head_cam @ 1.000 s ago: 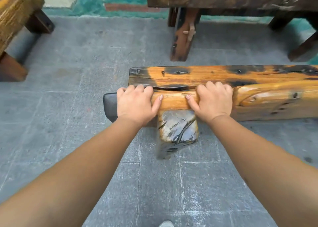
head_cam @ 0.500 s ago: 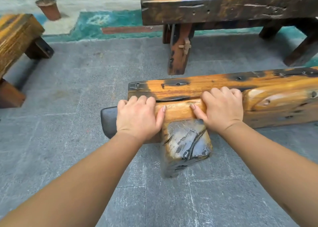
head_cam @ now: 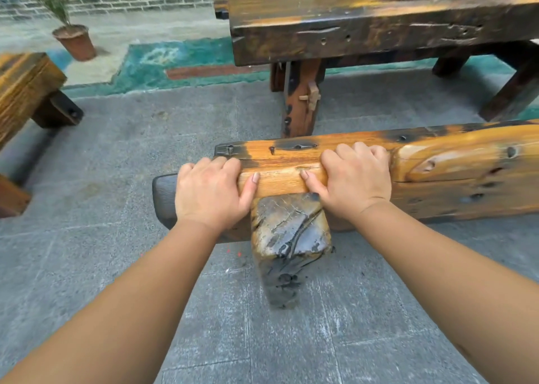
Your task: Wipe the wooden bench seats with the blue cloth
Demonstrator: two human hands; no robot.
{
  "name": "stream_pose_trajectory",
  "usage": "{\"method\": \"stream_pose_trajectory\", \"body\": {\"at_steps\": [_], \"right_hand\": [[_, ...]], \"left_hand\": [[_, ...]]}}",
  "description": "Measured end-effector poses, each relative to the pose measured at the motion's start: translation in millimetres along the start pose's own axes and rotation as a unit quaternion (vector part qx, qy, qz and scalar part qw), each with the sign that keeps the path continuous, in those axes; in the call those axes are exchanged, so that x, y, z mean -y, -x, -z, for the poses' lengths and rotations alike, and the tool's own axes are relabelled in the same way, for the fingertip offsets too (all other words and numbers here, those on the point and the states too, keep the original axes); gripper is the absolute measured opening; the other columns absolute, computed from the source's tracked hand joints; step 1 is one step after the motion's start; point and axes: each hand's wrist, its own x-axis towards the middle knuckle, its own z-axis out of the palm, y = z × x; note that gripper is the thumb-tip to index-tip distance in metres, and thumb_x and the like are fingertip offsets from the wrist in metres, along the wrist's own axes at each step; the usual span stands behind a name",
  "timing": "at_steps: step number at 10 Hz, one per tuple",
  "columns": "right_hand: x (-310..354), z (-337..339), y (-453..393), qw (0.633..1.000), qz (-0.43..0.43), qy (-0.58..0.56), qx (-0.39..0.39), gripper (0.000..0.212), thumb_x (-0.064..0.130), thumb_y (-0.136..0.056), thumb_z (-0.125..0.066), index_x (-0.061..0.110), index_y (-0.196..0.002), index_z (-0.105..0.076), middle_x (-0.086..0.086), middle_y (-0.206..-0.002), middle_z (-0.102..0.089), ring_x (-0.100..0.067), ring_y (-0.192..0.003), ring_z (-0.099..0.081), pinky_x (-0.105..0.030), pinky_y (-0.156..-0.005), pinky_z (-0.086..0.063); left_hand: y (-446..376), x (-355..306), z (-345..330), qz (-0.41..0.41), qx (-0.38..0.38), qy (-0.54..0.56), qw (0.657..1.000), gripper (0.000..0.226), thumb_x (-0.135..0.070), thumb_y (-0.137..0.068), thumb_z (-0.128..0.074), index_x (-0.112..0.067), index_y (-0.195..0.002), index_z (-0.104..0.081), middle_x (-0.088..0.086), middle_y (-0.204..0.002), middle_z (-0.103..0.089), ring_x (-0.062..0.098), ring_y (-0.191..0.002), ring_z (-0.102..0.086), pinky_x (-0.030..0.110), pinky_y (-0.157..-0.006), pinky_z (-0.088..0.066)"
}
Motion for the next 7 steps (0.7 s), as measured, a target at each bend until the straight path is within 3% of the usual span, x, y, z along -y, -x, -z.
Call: {"method": "stream_pose_trajectory", "body": {"at_steps": [2,4,5,6,7], "right_hand": [[2.6,-16.4,-20.9,0.999,-0.010,-0.007,-0.034,0.053,0.066,-0.087,-0.037,0.019,-0.071,-0.056,-0.003,-0.074,-0.058,-0.029,-0.074,-0.051,-0.041,-0.074,-0.031],[0.6,-8.8,-24.0,0.999,-0.008,0.005,0.035,0.049,0.069,-0.088,-0.035,0.024,-0.072,-0.049,-0.001,-0.073,-0.053,-0.025,-0.070,-0.045,-0.040,-0.069,-0.027],[4.1,23.6,-31.5,0.977,-0.002,-0.005,0.211,0.059,0.073,-0.089,-0.017,0.027,-0.086,-0.053,-0.003,-0.092,-0.061,-0.025,-0.086,-0.051,-0.043,-0.078,-0.034],[-3.1,62.1,-57.8,0.937,-0.036,-0.056,0.342,0.085,0.082,-0.079,-0.004,0.035,-0.139,-0.043,-0.006,-0.146,-0.046,-0.027,-0.137,-0.034,-0.053,-0.108,-0.025],[-9.0,107.1,-83.8,0.946,-0.066,-0.070,0.310,0.101,0.093,-0.068,-0.005,0.040,-0.154,-0.002,0.002,-0.164,-0.010,-0.021,-0.150,0.000,-0.054,-0.116,-0.007]], "left_hand": [[-20.7,13.6,-13.3,0.004,-0.023,0.002,1.000,0.045,-0.055,-0.092,-0.030,-0.019,-0.074,-0.048,0.004,-0.073,-0.060,0.030,-0.071,-0.054,0.041,-0.071,-0.035],[-26.9,12.3,-3.1,0.001,0.062,-0.043,0.997,0.044,-0.058,-0.093,-0.026,-0.021,-0.078,-0.044,0.003,-0.078,-0.055,0.028,-0.072,-0.052,0.040,-0.068,-0.035],[-29.5,7.0,27.5,0.028,0.228,-0.036,0.973,0.055,-0.065,-0.091,-0.011,-0.025,-0.101,-0.047,0.005,-0.105,-0.060,0.026,-0.096,-0.054,0.043,-0.086,-0.041],[-43.9,4.3,69.5,0.035,0.297,0.016,0.954,0.080,-0.076,-0.083,-0.008,-0.033,-0.150,-0.017,0.006,-0.155,-0.029,0.027,-0.142,-0.026,0.049,-0.111,-0.026],[-64.8,-0.5,120.0,0.017,0.249,0.057,0.967,0.089,-0.083,-0.075,-0.008,-0.038,-0.152,0.001,-0.001,-0.163,-0.003,0.021,-0.149,-0.001,0.050,-0.117,-0.015]]}}
